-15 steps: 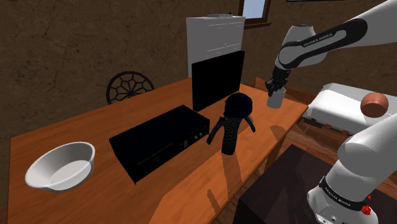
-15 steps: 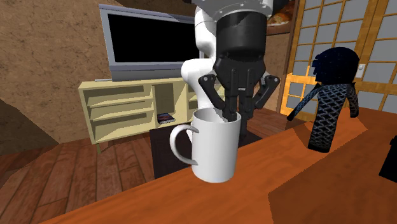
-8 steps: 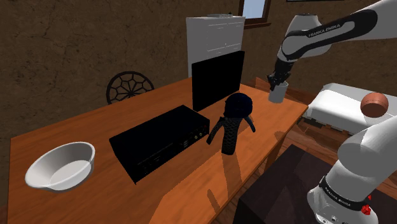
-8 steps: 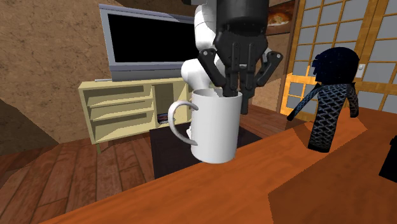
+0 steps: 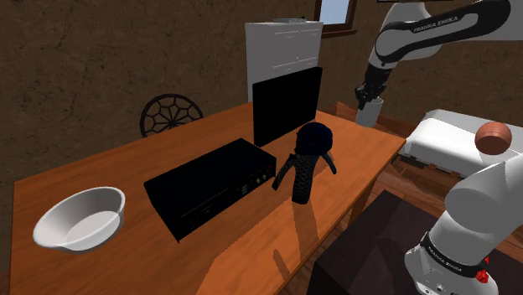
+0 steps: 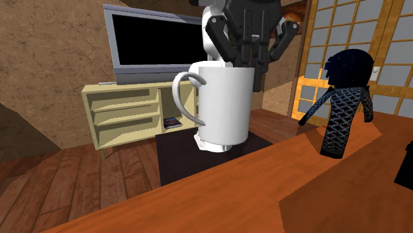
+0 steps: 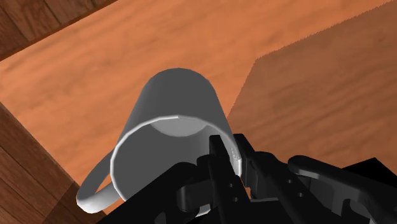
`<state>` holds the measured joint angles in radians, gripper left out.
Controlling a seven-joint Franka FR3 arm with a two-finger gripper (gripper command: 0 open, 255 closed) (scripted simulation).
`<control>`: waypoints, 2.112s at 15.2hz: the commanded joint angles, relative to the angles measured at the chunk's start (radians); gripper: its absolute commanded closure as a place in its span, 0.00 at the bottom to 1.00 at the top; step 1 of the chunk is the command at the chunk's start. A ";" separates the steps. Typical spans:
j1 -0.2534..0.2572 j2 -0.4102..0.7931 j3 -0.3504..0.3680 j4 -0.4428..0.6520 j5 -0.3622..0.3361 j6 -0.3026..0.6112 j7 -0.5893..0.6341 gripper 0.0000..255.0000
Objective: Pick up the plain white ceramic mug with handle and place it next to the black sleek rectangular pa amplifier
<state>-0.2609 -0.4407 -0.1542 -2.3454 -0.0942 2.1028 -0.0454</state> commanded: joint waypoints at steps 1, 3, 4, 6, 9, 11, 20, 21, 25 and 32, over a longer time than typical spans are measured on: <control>0.001 -0.001 0.002 0.028 0.002 -0.029 0.000 1.00; 0.002 -0.003 0.003 0.042 0.002 -0.045 0.000 1.00; 0.011 0.010 0.020 0.052 0.007 -0.044 0.023 1.00; 0.028 0.038 0.054 0.075 0.015 -0.041 0.069 1.00; 0.053 0.087 0.103 0.119 0.024 -0.040 0.136 1.00; 0.069 0.124 0.134 0.153 0.027 -0.040 0.181 1.00; 0.137 0.325 0.258 0.367 0.010 -0.066 0.378 1.00; 0.144 0.351 0.270 0.396 0.004 -0.072 0.399 1.00; 0.180 0.462 0.311 0.530 -0.024 -0.103 0.483 1.00; 0.250 0.661 0.356 0.775 -0.082 -0.167 0.601 1.00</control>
<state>-0.0172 0.2036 0.1985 -1.5867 -0.1707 1.9366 0.5439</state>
